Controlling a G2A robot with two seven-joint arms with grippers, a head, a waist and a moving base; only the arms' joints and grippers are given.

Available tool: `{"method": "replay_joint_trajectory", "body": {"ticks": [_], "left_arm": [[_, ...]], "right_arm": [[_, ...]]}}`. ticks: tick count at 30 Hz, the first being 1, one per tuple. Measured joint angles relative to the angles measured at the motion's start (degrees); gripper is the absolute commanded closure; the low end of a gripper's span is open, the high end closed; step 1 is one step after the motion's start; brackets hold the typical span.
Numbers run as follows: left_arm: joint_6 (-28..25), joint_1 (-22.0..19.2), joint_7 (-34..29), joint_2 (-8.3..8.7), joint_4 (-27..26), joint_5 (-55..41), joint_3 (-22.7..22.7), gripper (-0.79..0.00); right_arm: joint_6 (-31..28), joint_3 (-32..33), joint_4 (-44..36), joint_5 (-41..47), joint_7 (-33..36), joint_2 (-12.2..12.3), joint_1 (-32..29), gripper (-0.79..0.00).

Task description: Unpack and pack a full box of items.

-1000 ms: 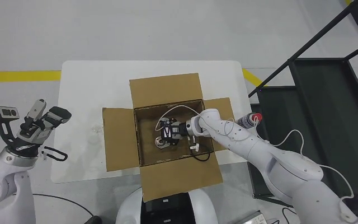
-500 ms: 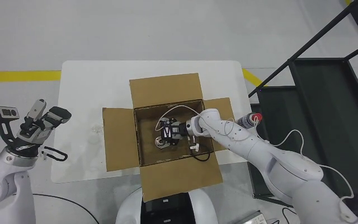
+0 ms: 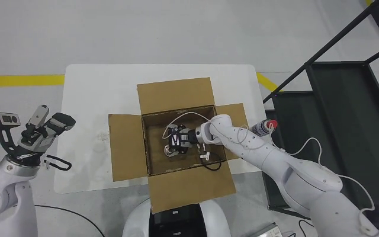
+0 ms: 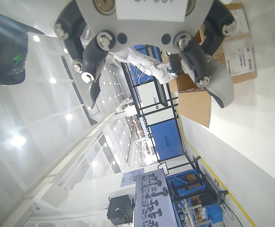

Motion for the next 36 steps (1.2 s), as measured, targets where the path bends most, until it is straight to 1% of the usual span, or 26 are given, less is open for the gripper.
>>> {"method": "replay_joint_trajectory", "body": {"ticks": [4,9,15,20,24,28,31,34,36], "left_arm": [[0.0,0.0,0.0,0.0,0.0,0.0,0.0,-0.785],[0.0,0.0,0.0,0.0,0.0,0.0,0.0,-0.785],[0.0,0.0,0.0,0.0,0.0,0.0,0.0,-0.785],[0.0,0.0,0.0,0.0,0.0,0.0,0.0,-0.785],[0.0,0.0,0.0,0.0,0.0,0.0,0.0,-0.785],[0.0,0.0,0.0,0.0,0.0,0.0,0.0,-0.785],[0.0,0.0,0.0,0.0,0.0,0.0,0.0,-0.785],[0.0,0.0,0.0,0.0,0.0,0.0,0.0,-0.785],[0.0,0.0,0.0,0.0,0.0,0.0,0.0,-0.785]], "right_arm": [[-2.55,2.03,-2.83,1.2,3.19,0.66,0.39,-0.785],[-4.27,5.01,-6.11,2.16,4.63,2.1,-0.45,-0.785],[-7.19,8.73,-10.93,1.32,5.7,4.46,-2.67,-0.785],[-8.94,12.53,-15.89,1.89,9.38,6.5,-4.74,-0.785],[-9.42,15.57,-20.34,4.38,14.91,7.85,-6.53,-0.785],[-9.57,18.02,-24.29,8.21,21.9,8.78,-7.96,-0.785],[-10.35,18.74,-26.11,10.3,26.7,9.12,-8.35,-0.785],[-11.68,18.21,-26.25,11.51,31.32,9.06,-7.98,-0.785],[-12.64,17.55,-25.79,13.11,33.02,8.76,-7.53,-0.785]]}}
